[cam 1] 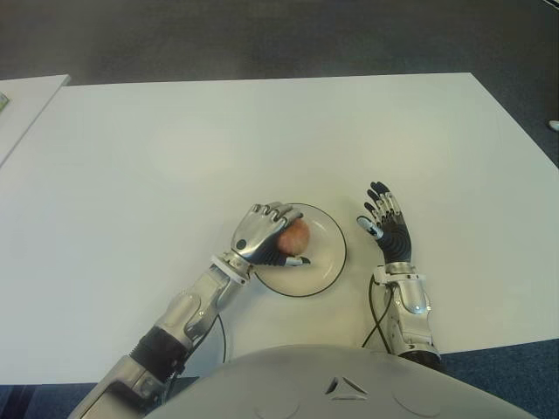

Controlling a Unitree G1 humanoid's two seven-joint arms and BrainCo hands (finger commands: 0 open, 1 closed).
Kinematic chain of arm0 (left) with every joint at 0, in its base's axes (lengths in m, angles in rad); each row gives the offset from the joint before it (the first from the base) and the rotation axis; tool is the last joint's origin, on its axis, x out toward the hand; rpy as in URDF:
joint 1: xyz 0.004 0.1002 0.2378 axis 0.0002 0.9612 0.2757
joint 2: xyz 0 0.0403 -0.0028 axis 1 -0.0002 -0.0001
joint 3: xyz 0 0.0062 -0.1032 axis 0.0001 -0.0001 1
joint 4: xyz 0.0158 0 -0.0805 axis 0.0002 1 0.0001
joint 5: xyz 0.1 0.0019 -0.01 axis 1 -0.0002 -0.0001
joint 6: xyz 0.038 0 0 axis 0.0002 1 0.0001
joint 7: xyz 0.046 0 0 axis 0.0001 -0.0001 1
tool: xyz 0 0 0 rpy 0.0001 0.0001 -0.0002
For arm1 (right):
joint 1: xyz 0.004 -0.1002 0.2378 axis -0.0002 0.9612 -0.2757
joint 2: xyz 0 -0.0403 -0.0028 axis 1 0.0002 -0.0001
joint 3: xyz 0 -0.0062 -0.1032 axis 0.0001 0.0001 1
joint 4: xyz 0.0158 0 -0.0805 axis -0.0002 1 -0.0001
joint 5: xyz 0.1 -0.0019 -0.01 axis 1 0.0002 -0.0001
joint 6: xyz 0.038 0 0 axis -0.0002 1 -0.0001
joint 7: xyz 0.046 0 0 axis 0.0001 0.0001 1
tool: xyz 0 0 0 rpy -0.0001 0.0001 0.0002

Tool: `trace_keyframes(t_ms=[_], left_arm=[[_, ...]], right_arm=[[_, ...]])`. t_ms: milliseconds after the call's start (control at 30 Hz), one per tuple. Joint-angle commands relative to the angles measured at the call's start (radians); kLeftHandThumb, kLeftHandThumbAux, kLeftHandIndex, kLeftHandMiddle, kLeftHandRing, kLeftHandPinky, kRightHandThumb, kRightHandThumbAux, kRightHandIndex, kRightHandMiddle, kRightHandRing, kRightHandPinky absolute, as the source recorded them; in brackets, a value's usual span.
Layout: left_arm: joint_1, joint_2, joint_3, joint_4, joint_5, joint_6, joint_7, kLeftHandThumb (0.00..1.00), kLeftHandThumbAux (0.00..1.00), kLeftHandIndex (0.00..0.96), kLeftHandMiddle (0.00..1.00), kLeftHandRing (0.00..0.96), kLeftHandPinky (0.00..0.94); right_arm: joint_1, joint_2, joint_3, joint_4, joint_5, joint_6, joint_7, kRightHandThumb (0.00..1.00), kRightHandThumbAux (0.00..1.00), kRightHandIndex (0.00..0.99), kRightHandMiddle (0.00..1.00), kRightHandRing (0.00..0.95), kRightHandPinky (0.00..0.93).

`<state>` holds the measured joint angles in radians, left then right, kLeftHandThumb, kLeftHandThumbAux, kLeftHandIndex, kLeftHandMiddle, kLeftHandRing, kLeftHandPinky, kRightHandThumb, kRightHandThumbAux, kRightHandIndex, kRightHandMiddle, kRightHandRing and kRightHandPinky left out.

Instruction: Put the apples into the plate.

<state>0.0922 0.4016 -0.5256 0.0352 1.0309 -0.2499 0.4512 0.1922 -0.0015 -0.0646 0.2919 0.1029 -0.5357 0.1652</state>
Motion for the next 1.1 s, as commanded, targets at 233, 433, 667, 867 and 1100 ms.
trace_keyframes(t_ms=[233, 433, 667, 867, 1100], left_arm=[[0.024, 0.046, 0.015, -0.122, 0.046, 0.030, -0.075, 0.454, 0.527, 0.386, 0.493, 0.447, 0.385], [0.030, 0.061, 0.020, -0.152, 0.058, 0.039, -0.103, 0.307, 0.445, 0.350, 0.377, 0.315, 0.274], [0.038, 0.086, 0.025, -0.191, 0.092, 0.053, -0.137, 0.254, 0.422, 0.296, 0.252, 0.190, 0.162], [0.047, 0.102, 0.038, -0.229, 0.094, 0.059, -0.178, 0.232, 0.411, 0.252, 0.194, 0.141, 0.119], [0.062, 0.106, 0.059, -0.264, 0.080, 0.053, -0.203, 0.213, 0.396, 0.180, 0.130, 0.088, 0.060]], right_arm=[[0.033, 0.024, 0.005, 0.065, 0.009, 0.013, -0.005, 0.089, 0.648, 0.026, 0.000, 0.000, 0.008], [0.029, 0.025, 0.006, 0.074, 0.007, 0.009, -0.004, 0.085, 0.638, 0.025, 0.000, 0.000, 0.002], [0.024, 0.026, 0.005, 0.090, 0.003, 0.009, -0.006, 0.085, 0.630, 0.022, 0.000, 0.000, 0.000], [0.015, 0.029, 0.005, 0.110, -0.009, 0.002, -0.018, 0.096, 0.622, 0.020, 0.000, 0.000, 0.000], [0.013, 0.028, 0.011, 0.112, -0.034, 0.002, -0.035, 0.095, 0.618, 0.014, 0.000, 0.000, 0.000]])
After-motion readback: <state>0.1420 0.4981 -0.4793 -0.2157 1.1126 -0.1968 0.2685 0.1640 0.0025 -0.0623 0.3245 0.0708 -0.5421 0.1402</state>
